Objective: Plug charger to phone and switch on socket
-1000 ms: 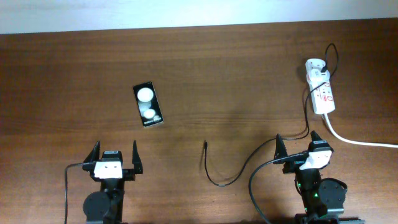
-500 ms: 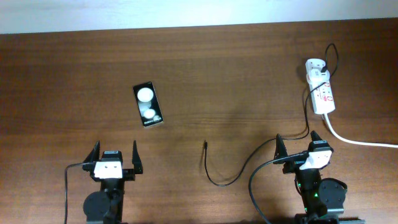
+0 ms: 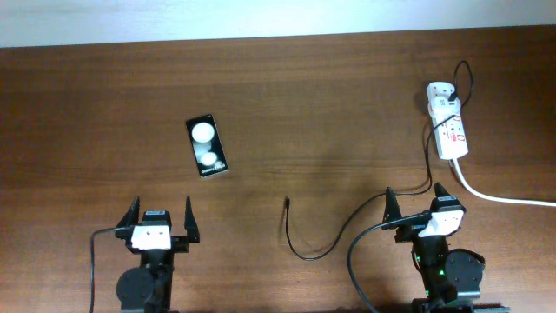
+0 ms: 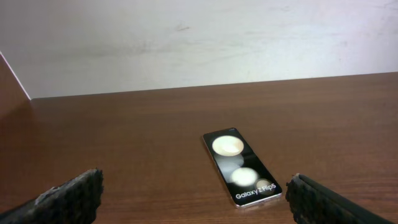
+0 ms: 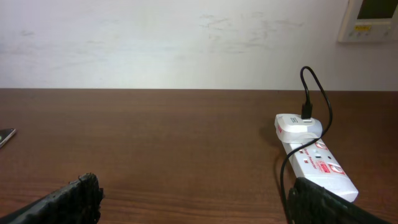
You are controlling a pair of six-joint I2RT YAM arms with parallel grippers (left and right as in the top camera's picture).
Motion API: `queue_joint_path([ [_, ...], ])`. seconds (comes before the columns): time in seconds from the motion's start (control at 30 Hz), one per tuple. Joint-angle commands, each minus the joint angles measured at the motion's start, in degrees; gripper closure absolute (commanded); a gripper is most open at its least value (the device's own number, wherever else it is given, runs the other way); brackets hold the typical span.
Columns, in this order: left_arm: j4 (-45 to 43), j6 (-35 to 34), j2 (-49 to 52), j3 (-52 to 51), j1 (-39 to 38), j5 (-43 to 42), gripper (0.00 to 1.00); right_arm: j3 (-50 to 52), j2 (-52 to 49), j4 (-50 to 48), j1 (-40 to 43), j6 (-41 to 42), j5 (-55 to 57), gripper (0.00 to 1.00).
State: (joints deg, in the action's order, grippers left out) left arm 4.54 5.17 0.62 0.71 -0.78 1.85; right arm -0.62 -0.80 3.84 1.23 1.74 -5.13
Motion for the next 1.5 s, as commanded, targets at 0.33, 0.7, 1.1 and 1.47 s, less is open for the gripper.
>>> queue_joint_path([
  [0.33,0.3,1.0,0.0,-0.2,0.3,-0.6,0.01,0.3,0.3,0.3,-0.5,0.7,0.9,0.01],
  [0.7,0.3,1.0,0.0,-0.2,0.3,-0.6,0.01,0.3,0.3,0.3,-0.5,0.7,0.9,0.01],
  [1.1,0.3,1.0,0.0,-0.2,0.3,-0.6,0.01,0.3,0.3,0.3,-0.5,0.7,0.9,0.01],
  [1.47,-0.3,0.9,0.0,1.1,0.3,-2.3,0.01,0.3,0.3,0.3,-0.5,0.7,0.9,0.01],
])
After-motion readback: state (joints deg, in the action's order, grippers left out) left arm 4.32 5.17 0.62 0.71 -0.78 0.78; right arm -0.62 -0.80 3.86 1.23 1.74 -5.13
